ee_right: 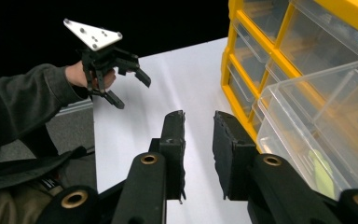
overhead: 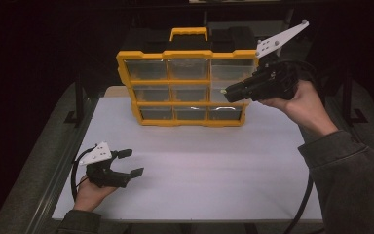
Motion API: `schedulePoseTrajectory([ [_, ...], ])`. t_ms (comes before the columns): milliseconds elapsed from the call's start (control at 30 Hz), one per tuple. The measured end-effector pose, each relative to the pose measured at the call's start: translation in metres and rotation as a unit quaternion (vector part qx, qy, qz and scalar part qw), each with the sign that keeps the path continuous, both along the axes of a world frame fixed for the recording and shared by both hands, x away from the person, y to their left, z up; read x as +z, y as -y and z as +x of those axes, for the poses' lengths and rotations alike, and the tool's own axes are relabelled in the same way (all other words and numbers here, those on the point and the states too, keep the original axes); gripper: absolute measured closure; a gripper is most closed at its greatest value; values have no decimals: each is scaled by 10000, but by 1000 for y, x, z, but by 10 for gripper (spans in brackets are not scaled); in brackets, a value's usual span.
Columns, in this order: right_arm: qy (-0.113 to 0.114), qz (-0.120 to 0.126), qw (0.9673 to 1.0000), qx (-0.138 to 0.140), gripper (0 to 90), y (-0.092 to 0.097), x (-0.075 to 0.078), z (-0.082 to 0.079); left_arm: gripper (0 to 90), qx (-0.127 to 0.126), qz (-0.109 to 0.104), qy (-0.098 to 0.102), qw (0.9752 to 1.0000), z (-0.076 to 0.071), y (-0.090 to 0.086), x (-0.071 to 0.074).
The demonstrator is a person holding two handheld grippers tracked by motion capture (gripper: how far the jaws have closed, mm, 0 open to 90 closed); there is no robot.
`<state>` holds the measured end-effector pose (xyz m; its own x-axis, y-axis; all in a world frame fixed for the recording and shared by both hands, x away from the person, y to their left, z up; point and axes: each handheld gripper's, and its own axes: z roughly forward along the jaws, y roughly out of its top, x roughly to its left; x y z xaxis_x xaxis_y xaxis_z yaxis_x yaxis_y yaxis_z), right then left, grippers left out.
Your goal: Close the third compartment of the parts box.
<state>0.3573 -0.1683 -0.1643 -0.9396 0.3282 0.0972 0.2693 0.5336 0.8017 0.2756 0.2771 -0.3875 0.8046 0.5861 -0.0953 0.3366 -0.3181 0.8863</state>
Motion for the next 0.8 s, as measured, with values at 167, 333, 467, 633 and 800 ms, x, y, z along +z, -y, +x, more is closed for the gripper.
schedulePoseTrajectory([
  [167, 25, 11, 10000, 22, 811, 0, -2, 1, 195, 4, 33, 5, 10000, 0, 0, 0],
  [333, 50, -7, 10000, 9, 856, -2, -8, 3, 195, 30, 65, -19, 10000, 1, 0, -1],
  [467, -3, -96, 10000, 23, 882, -3, -16, 6, 194, 47, 67, -22, 10000, 1, 0, -1],
  [633, -34, -171, 9998, -44, 885, -2, -20, 12, 194, 29, 118, -28, 9999, 2, 1, -3],
  [800, -56, -220, 9997, -134, 885, 3, -26, 17, 193, 54, 79, -54, 9999, 1, 1, -3],
])
